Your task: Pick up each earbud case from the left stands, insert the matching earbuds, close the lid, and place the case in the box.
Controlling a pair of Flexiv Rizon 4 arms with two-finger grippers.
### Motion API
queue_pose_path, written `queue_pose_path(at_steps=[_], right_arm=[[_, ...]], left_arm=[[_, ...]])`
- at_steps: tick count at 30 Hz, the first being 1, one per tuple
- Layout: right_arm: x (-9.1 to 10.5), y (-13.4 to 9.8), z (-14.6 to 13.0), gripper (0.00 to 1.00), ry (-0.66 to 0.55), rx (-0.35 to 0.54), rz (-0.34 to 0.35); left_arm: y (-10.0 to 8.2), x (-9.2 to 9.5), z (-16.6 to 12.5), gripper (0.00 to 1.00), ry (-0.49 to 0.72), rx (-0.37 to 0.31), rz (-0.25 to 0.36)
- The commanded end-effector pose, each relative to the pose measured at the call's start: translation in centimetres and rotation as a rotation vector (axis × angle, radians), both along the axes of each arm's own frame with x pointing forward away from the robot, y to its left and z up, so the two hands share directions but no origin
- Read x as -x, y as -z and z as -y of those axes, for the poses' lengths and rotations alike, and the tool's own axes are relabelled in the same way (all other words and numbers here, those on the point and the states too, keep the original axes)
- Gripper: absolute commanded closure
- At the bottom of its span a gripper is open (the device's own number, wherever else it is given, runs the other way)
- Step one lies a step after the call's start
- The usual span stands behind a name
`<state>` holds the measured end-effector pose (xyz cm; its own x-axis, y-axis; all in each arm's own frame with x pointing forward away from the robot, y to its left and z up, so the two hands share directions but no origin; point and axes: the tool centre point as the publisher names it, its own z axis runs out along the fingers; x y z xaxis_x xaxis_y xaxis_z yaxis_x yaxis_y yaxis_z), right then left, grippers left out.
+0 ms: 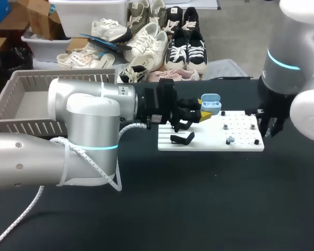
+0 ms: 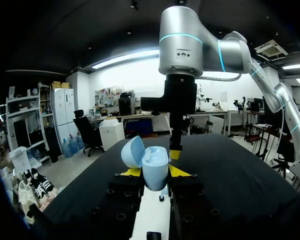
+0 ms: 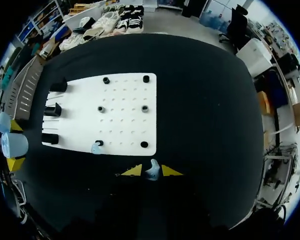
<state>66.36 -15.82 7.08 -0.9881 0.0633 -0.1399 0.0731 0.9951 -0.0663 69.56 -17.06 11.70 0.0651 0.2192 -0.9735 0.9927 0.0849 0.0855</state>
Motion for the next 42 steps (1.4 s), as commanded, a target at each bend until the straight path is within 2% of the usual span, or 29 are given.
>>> queue_pose_path(at_steps=[1,6,8,10,13,18,29,42], right_arm=[[0.4,-1.2,-0.5,1.0,0.275,0.066,-0.015],[1.5,-2.7,-0.2,1.0,0.514,0.06,-0.03],[1.9,-3.6,-0.1,1.0,0.585,0.027,-0.041],[2.3,-4.6,-0.1,1.0,0.619,-0.032,-0.05],[2.8,-6.4,-0.7,1.0,0.656,-0.072,-0.031],[3.3,-9.2,-2.6,1.0,0.716,-0.104,-0.009],[2.4,-12.5,-8.7,1.0,0.728,-0.118,0.052],[1.0,-13.3,-14.2,1.0,0.679,-0.105,0.061]], left_arm=[[0.1,0.0,0.0,1.0,-0.002,0.004,0.002],[0.1,0.0,0.0,1.0,-0.002,0.004,0.002],[0.1,0.0,0.0,1.0,-0.002,0.004,0.002],[0.1,0.0,0.0,1.0,-0.002,0.004,0.002],[0.1,0.0,0.0,1.0,-0.002,0.004,0.002],[0.1,0.0,0.0,1.0,-0.002,0.004,0.002],[0.1,0.0,0.0,1.0,-0.002,0.004,0.002],[0.1,0.0,0.0,1.0,-0.002,0.004,0.002]])
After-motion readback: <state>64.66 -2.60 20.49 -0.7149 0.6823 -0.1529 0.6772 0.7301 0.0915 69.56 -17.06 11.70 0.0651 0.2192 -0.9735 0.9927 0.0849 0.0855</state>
